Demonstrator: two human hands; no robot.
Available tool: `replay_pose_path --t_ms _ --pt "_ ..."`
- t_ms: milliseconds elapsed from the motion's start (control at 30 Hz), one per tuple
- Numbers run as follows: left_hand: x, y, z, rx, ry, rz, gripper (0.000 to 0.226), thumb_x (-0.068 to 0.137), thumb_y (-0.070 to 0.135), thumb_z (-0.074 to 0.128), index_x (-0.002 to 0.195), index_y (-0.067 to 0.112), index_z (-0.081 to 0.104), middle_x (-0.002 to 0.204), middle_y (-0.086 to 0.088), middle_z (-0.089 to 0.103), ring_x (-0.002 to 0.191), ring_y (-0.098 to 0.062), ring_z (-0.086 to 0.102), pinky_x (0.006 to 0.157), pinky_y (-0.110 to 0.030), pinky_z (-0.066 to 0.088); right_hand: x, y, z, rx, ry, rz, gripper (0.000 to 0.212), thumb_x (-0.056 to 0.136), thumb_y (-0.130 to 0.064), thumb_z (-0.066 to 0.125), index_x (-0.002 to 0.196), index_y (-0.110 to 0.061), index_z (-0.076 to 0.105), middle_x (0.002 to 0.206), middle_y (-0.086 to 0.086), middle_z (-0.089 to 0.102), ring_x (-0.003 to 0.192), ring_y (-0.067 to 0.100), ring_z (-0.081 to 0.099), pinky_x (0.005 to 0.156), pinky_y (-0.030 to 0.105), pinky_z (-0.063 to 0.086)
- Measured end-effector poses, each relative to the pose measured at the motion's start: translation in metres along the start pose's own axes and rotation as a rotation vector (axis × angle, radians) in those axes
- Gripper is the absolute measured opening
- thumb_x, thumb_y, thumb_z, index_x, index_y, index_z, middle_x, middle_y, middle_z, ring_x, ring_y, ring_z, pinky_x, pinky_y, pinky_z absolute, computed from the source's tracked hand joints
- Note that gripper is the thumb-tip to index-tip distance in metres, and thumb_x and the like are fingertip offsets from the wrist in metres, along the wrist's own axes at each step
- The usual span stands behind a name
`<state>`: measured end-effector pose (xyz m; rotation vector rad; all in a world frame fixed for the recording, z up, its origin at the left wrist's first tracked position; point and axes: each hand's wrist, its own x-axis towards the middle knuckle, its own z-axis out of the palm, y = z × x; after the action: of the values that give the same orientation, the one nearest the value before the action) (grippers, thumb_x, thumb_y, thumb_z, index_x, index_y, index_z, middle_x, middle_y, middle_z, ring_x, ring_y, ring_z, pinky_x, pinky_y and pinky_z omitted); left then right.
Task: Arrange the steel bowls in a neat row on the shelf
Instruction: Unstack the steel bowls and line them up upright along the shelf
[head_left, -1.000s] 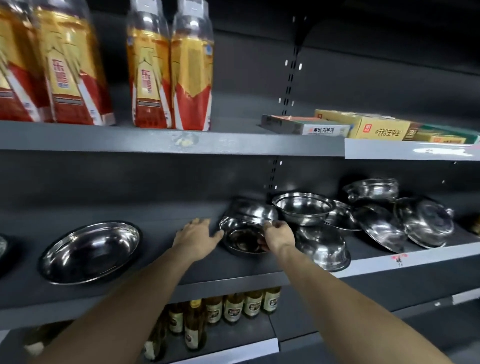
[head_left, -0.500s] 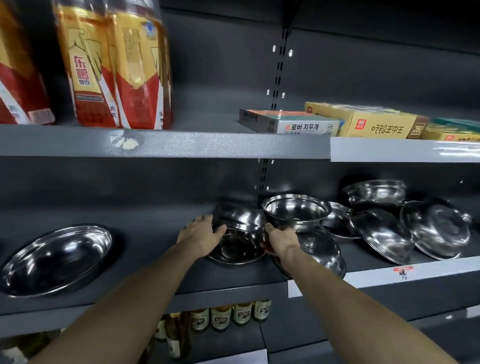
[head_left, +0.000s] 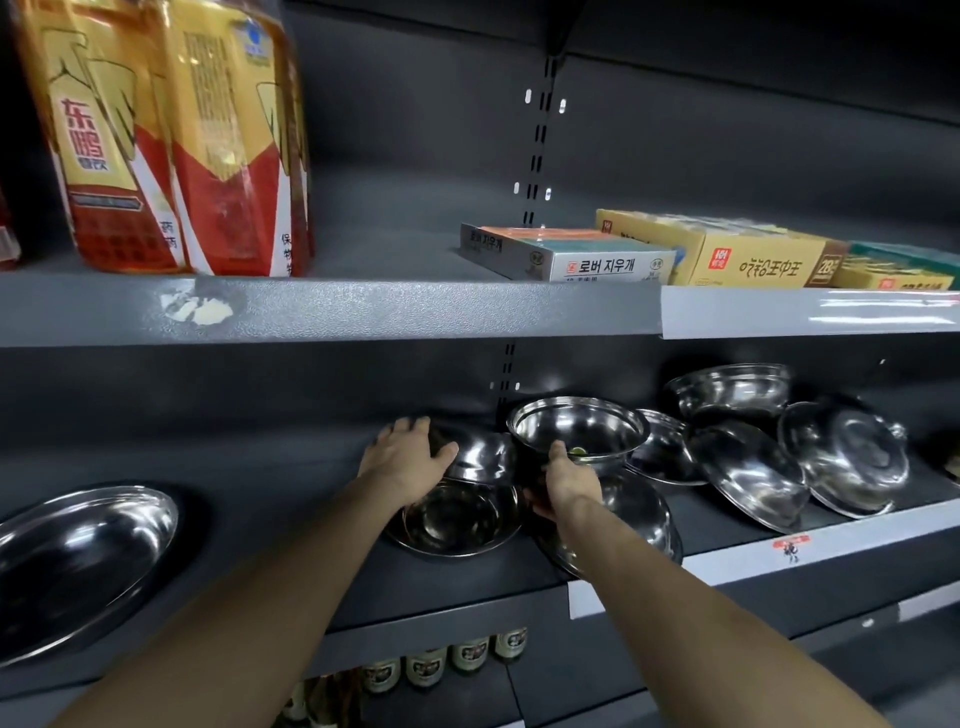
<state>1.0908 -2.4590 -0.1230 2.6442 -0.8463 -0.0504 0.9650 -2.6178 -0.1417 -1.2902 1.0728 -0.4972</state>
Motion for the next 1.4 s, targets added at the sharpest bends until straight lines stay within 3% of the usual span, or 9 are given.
replay_pose_path --t_ms 300,433,633,800,933,1033,1167,1300,1400 --pt "0.009 0.04 0.014 0.118 0.01 0.166 0.071 0.094 0.06 0.041 0.152 0.019 0.033 0.157 -0.009 0.031 0.148 -0.031 0.018 0.121 -0.047 0.017 0.006 -0.005 -0.014 0.029 0.098 -0.017 0.035 0.098 -0.037 0.056 0.092 -0.003 0.064 0.086 0.009 0.071 0.055 0.019 0.067 0.048 0.028 0.053" --pt "0.011 0.05 0.019 0.126 -0.002 0.194 0.07 0.094 0.059 0.042 0.151 0.02 0.033 0.157 -0.008 0.031 0.149 -0.031 0.015 0.121 -0.049 0.014 0.011 -0.007 -0.02 -0.023 0.158 0.011 0.046 0.096 -0.048 0.054 0.074 -0.008 0.059 0.074 0.011 0.07 0.07 0.029 0.074 0.075 0.044 0.063" --pt "0.014 0.071 0.028 0.171 -0.02 0.217 0.07 0.093 0.062 0.04 0.151 0.023 0.033 0.157 -0.006 0.032 0.15 -0.029 0.014 0.12 -0.056 0.006 0.026 -0.004 -0.042 -0.061 0.225 0.011 0.067 0.085 -0.059 0.059 0.11 0.003 0.066 0.105 0.02 0.072 0.098 0.039 0.07 0.093 0.047 0.056" --pt "0.017 0.084 0.032 0.21 -0.003 0.234 0.071 0.093 0.063 0.037 0.15 0.023 0.034 0.154 -0.006 0.037 0.149 -0.029 0.017 0.119 -0.057 -0.002 0.034 -0.012 -0.061 -0.015 0.3 -0.021 0.078 0.083 -0.059 0.062 0.133 0.0 0.047 0.123 0.021 0.065 0.111 0.039 0.065 0.099 0.049 0.051" --pt "0.021 0.094 0.034 0.179 -0.022 0.241 0.071 0.094 0.062 0.038 0.151 0.021 0.032 0.155 -0.008 0.035 0.149 -0.029 0.017 0.12 -0.056 0.003 0.037 -0.017 -0.072 0.113 0.225 -0.019 0.053 0.09 -0.041 0.063 0.132 -0.013 0.046 0.095 0.013 0.072 0.078 0.031 0.073 0.081 0.044 0.061" --pt "0.023 0.098 0.038 0.176 -0.027 0.241 0.07 0.093 0.061 0.039 0.151 0.021 0.033 0.154 -0.008 0.037 0.149 -0.03 0.019 0.12 -0.056 0.005 0.034 -0.021 -0.073 0.274 0.134 -0.006 0.043 0.095 -0.028 0.061 0.135 -0.023 0.047 0.11 0.014 0.071 0.056 0.023 0.068 0.052 0.026 0.058" --pt "0.023 0.101 0.04 0.171 -0.029 0.237 0.069 0.093 0.061 0.04 0.149 0.023 0.034 0.153 -0.009 0.038 0.148 -0.03 0.02 0.12 -0.056 0.006 0.031 -0.024 -0.072 0.305 0.128 -0.03 0.045 0.095 -0.017 0.058 0.139 -0.02 0.049 0.113 0.012 0.07 0.055 0.025 0.07 0.05 0.025 0.058" --pt "0.022 0.099 0.037 0.166 -0.016 0.226 0.07 0.093 0.061 0.04 0.151 0.023 0.032 0.155 -0.008 0.036 0.148 -0.03 0.02 0.12 -0.055 0.006 0.029 -0.027 -0.074 0.294 0.163 -0.041 0.042 0.094 -0.015 0.058 0.135 -0.017 0.055 0.09 0.007 0.068 0.044 0.021 0.068 0.048 0.025 0.059" --pt "0.021 0.094 0.032 0.161 -0.002 0.215 0.07 0.094 0.061 0.04 0.152 0.023 0.032 0.155 -0.007 0.036 0.148 -0.03 0.02 0.121 -0.054 0.008 0.027 -0.028 -0.076 0.29 0.182 -0.047 0.037 0.093 -0.015 0.058 0.13 -0.016 0.055 0.096 0.008 0.068 0.048 0.024 0.07 0.051 0.025 0.06"
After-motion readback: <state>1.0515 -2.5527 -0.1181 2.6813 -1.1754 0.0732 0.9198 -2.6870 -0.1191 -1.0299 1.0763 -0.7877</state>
